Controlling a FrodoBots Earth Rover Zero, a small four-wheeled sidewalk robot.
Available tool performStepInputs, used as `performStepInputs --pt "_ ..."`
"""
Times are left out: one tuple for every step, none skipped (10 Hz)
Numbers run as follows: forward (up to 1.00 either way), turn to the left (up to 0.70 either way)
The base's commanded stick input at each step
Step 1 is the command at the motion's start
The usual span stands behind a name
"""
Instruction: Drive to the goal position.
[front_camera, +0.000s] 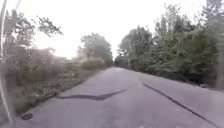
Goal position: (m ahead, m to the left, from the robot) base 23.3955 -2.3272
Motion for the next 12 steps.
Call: performStepInputs --pt "0.70 0.01" --pt "0.70 0.01" --pt "0.70 0.01" --pt "0.70 0.01" --pt "0.70 0.01" --pt "0.70 0.01" --pt "0.70 0.01" --pt "0.70 0.01" --pt "0.70 0.01" --pt "0.70 0.01" --pt "0.70 0.01" --pt "0.70 0.01"
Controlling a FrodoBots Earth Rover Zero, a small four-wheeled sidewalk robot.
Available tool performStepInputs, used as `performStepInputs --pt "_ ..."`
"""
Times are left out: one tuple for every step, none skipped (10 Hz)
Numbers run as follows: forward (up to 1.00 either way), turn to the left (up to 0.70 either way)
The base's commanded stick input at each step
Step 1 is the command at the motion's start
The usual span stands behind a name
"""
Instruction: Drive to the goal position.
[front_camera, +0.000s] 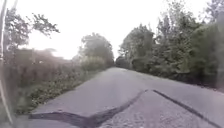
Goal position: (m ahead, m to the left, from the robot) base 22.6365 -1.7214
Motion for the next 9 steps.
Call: performStepInputs --pt "0.70 0.01" --pt "0.70 0.01" --pt "0.70 0.01" --pt "0.70 0.01" --pt "0.70 0.01" --pt "0.70 0.01" --pt "0.70 0.01" --pt "0.70 0.01" --pt "0.70 0.01"
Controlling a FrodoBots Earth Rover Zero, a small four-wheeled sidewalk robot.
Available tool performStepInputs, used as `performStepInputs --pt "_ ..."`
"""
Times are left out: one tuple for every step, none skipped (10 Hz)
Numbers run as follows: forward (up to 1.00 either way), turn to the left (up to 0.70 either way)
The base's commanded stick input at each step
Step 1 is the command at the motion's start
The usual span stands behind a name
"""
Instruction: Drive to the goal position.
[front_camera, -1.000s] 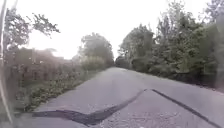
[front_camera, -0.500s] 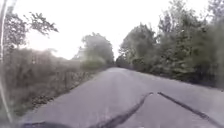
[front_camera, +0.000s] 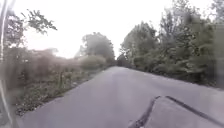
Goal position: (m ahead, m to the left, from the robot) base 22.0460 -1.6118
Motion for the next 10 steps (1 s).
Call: performStepInputs --pt "0.70 0.01" --pt "0.70 0.01" --pt "0.70 0.01" --pt "0.70 0.01" --pt "0.70 0.01" --pt "0.70 0.01" --pt "0.70 0.01" --pt "0.70 0.01" --pt "0.70 0.01" --pt "0.70 0.01"
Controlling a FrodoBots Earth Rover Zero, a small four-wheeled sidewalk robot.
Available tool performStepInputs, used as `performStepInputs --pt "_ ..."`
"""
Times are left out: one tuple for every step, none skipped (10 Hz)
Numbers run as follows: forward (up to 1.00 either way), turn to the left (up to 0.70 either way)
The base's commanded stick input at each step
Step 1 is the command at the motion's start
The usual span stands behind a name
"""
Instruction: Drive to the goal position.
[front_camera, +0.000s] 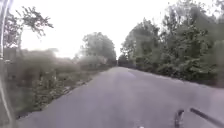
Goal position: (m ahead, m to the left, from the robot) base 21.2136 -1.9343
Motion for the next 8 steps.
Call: performStepInputs --pt "0.70 0.01" --pt "0.70 0.01" --pt "0.70 0.01" --pt "0.70 0.01" --pt "0.70 0.01" --pt "0.70 0.01" --pt "0.70 0.01" --pt "0.70 0.01"
